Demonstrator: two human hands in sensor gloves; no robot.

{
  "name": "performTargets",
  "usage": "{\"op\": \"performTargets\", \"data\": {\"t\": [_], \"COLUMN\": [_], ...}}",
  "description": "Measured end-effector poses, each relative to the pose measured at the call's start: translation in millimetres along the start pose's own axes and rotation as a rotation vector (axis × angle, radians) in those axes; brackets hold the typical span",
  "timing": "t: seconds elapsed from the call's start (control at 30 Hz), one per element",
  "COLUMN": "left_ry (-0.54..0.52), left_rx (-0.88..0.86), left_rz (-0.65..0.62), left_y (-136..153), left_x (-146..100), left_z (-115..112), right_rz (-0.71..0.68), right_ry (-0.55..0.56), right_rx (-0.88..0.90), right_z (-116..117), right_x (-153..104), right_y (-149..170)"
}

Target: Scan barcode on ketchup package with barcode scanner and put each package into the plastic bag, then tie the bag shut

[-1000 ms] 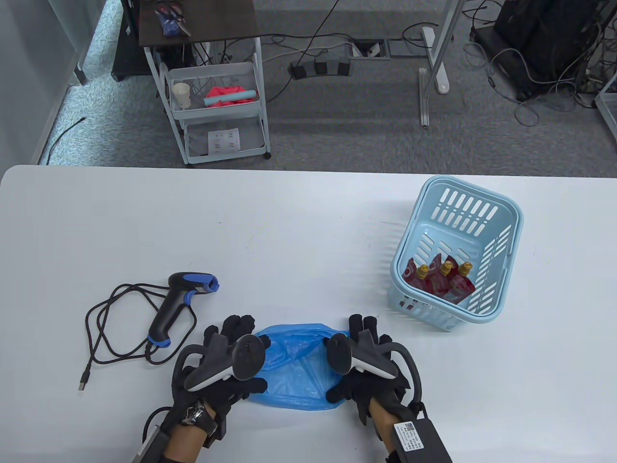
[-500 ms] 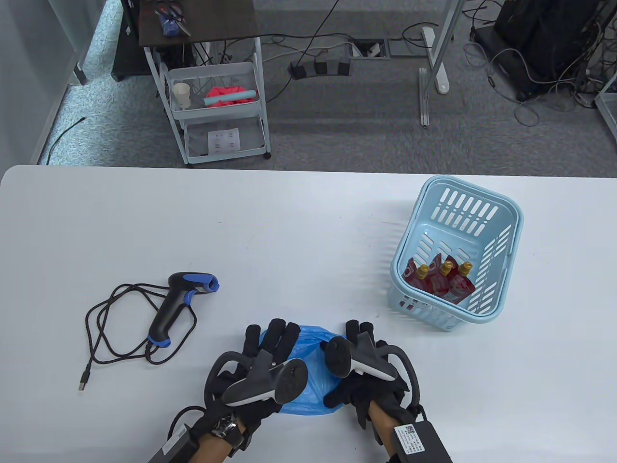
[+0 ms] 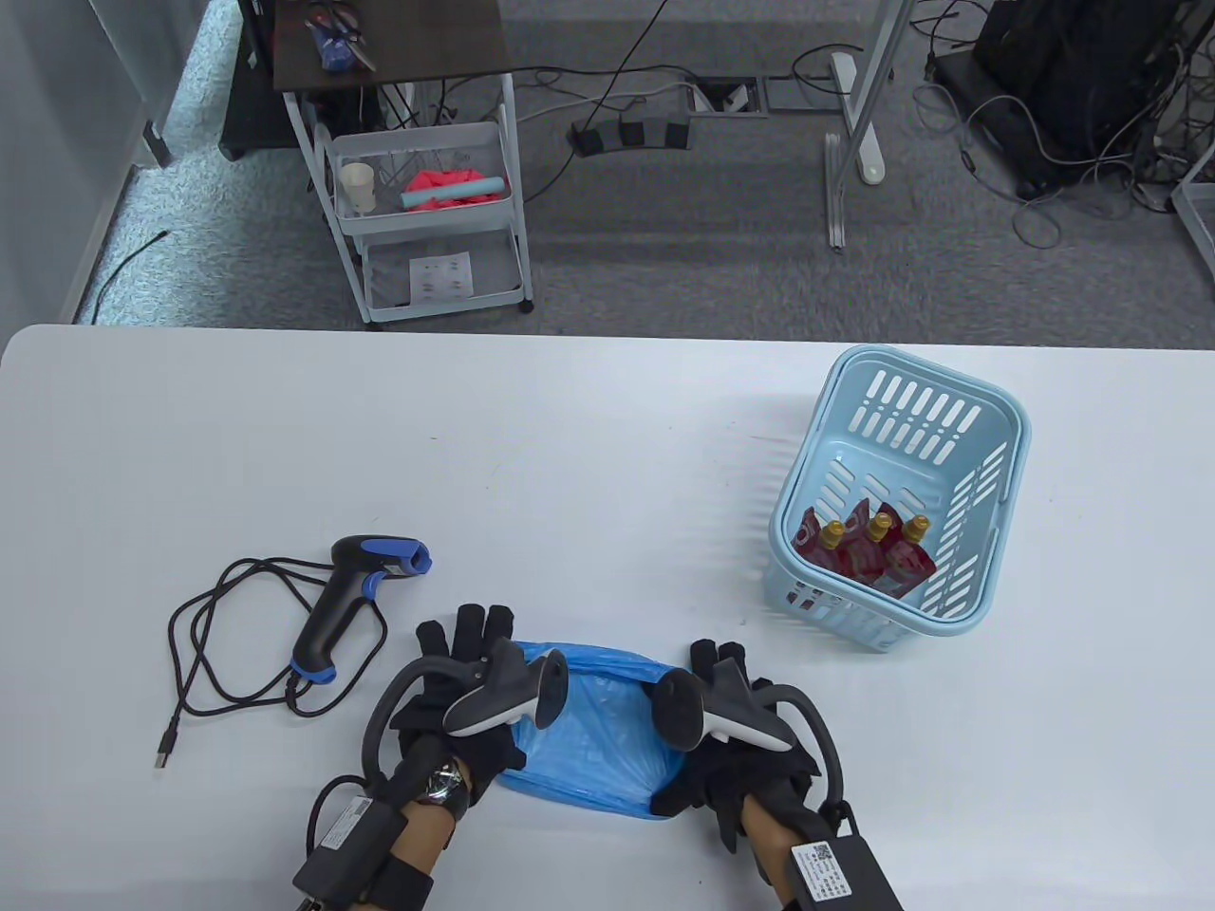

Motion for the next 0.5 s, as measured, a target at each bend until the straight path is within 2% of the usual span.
{"op": "performTargets", "data": {"t": [0.17, 0.3, 0.4, 0.5], "left_ry": [0.002, 0.004, 0.004, 0.003], "left_rx": [-0.009, -0.023, -0.019, -0.008], "left_rz": [-0.045, -0.060, -0.063, -0.073], "left_y": [-4.3, -4.1, -5.3, -7.9], "left_x": [-2.3, -2.2, -2.7, -4.0], "left_z": [-2.7, -3.4, -2.8, -3.3], "right_rz": [-0.032, -0.109, -0.129, -0.092], "right_ry": [0.039, 0.154, 0.327, 0.329], "right_rx": [-0.007, 0.135, 0.165, 0.147], "right_z": [-10.9, -28.3, -41.8, -38.9], "right_x": [-5.1, -15.6, -20.3, -11.5], "right_y": [-0.5, -3.1, -12.7, -21.2]}}
Point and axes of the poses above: the tracker on the back of each hand, its own y axis roughly to the little-finger side, its own x axis roughly from the wrist to the fingertips, z = x × y, the point moved 1 cm from there along x, roughly from the wrist to the fingertips, and after that the axes turned 5 degrees about -z, right-handed, at the moved point
